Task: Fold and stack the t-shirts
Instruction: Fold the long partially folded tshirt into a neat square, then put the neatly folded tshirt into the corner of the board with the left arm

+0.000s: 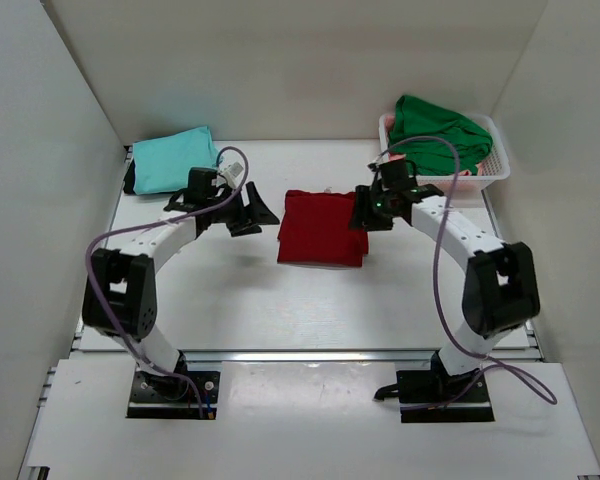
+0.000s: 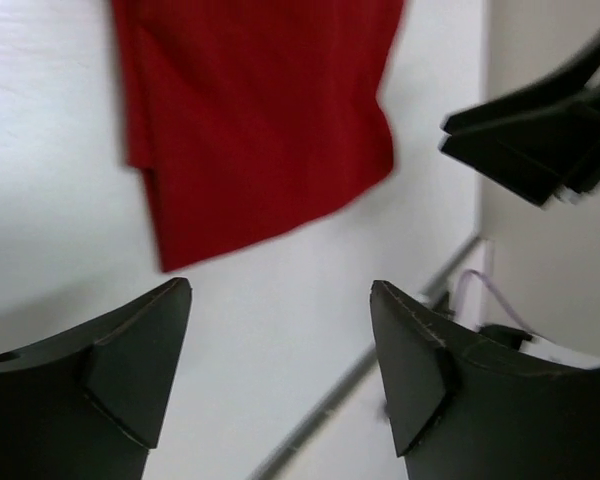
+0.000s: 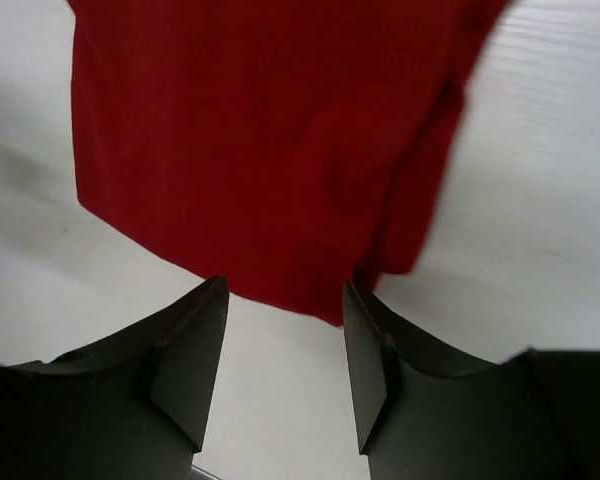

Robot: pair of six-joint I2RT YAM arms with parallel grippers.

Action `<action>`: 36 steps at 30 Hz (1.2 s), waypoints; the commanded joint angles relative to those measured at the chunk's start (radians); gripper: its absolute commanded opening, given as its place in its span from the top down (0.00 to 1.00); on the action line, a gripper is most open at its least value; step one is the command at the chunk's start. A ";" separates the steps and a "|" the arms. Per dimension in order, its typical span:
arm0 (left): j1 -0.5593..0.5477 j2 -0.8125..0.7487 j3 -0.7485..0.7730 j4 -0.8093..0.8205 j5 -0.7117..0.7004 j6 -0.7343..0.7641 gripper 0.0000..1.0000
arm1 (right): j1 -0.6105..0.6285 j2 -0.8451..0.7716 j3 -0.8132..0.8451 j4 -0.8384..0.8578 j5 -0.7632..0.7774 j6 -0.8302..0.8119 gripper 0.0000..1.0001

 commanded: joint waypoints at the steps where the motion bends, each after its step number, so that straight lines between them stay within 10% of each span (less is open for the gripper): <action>1: -0.009 0.097 0.110 -0.117 -0.154 0.143 0.15 | 0.058 0.071 0.075 0.005 -0.024 -0.013 0.53; 12: -0.067 0.496 0.566 -0.340 -0.323 0.293 0.08 | 0.033 0.050 0.044 -0.033 -0.016 0.007 0.53; 29: -0.276 0.737 0.791 -0.611 -0.583 0.346 0.05 | -0.100 -0.077 -0.054 -0.021 -0.025 0.041 0.54; 33: -0.290 0.817 0.882 -0.694 -0.591 0.343 0.42 | -0.129 -0.102 -0.056 -0.021 -0.040 0.044 0.54; 36: -0.303 0.878 0.943 -0.783 -0.571 0.338 0.93 | -0.151 -0.120 -0.065 -0.015 -0.050 0.036 0.53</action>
